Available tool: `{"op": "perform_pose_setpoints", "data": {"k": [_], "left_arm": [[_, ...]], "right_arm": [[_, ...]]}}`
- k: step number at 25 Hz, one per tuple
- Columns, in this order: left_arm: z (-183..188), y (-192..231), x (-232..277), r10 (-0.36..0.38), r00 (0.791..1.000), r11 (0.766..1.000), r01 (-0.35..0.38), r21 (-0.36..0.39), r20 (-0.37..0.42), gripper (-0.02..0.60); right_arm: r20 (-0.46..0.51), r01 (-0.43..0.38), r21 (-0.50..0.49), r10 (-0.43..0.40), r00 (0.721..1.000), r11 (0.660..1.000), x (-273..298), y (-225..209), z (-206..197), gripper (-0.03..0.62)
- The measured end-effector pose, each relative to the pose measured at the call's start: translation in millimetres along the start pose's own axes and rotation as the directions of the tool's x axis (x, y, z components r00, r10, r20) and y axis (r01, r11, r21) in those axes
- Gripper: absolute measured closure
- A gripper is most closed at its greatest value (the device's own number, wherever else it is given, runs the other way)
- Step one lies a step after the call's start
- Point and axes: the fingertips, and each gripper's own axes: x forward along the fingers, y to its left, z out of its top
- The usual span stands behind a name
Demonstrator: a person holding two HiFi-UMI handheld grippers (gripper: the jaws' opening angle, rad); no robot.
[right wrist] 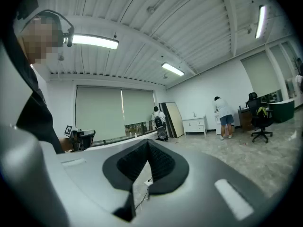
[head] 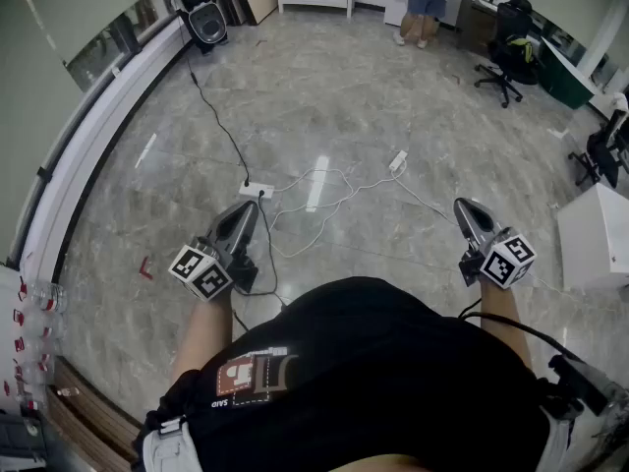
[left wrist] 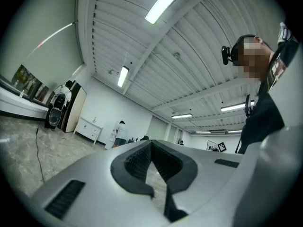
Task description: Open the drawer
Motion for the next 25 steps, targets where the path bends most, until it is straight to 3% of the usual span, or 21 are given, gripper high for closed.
{"op": "perform_pose_setpoints", "data": {"k": [11, 18, 25], "left_arm": [[-3.5, 13.3, -3.7, -0.022, 1.0, 1.0, 0.022, -0.021, 0.011, 0.594], [0.4, 30.0, -6.9, -0.016, 0.999, 0.999, 0.016, -0.028, -0.028, 0.594], [-3.0, 63.1, -30.6, -0.027, 0.997, 0.999, 0.024, -0.043, -0.074, 0.594]], "right_arm": [[-0.016, -0.002, -0.005, 0.002, 1.0, 1.0, 11.7, 8.0, -1.6, 0.599], [0.025, -0.004, 0.095, 0.002, 1.0, 0.996, 29.0, 11.5, -0.4, 0.597], [0.005, 0.013, 0.13, -0.013, 1.0, 0.991, 62.8, 34.6, -9.1, 0.597]]}}
